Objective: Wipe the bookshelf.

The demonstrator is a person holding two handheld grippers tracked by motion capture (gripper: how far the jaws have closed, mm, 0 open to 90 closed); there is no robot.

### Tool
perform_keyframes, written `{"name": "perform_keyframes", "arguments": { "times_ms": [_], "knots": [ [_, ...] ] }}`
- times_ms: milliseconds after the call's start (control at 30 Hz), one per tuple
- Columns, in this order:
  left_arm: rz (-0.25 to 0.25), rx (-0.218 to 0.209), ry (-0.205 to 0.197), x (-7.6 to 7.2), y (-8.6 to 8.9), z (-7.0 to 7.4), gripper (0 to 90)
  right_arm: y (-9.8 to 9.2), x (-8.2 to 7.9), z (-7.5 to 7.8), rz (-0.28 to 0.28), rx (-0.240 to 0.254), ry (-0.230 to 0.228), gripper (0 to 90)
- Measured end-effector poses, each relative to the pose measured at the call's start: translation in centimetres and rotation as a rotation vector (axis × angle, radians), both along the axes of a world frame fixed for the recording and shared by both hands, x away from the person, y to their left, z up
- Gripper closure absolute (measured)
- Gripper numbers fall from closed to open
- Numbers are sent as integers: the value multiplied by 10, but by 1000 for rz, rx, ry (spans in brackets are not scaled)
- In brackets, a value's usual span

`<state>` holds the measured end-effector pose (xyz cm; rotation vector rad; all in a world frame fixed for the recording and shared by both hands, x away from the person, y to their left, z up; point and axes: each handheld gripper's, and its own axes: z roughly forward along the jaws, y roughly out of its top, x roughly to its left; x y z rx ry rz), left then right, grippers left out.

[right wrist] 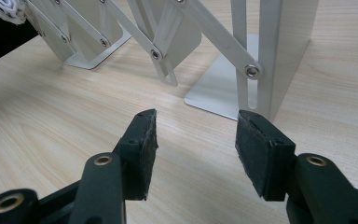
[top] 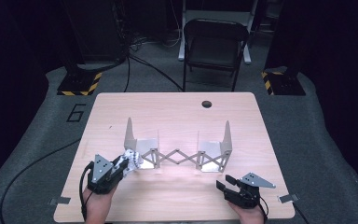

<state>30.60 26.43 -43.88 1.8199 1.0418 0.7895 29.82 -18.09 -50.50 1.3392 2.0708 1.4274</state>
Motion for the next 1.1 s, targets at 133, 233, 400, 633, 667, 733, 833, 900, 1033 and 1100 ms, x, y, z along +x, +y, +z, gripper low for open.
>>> {"name": "perform_keyframes", "arguments": {
  "times_ms": [133, 233, 400, 633, 667, 733, 833, 900, 1033, 1100],
  "knots": [
    [-6, 16, -5, 0, -3, -3, 733, 0, 1, -1, 6, -6, -11, 480],
    [-18, 8, -3, -1, -4, 0, 732, 0, 1, -1, 3, -4, -1, 479],
    [-63, -21, -16, -7, -6, 13, 732, -1, 1, -2, 2, -7, -5, 479],
    [-18, 29, 128, 13, 1, -24, 732, 1, 1, -2, 5, -12, -5, 479],
    [-12, 29, 142, 16, 4, -27, 732, 1, 1, -2, 3, -11, -1, 479],
    [3, 44, 161, 20, 6, -31, 731, 0, 1, -2, 1, -10, 1, 479],
    [9, 41, 163, 20, 7, -30, 731, 0, 2, -3, 4, -7, -8, 479],
    [14, 19, 117, 15, 6, -19, 731, 0, 1, -2, 1, -7, -3, 479],
    [30, -41, -20, 2, 8, 12, 732, -1, 0, -1, 3, -6, -5, 478],
    [33, -51, -39, 1, 10, 19, 731, -1, 0, -1, -3, -2, -5, 477]
  ]
}}
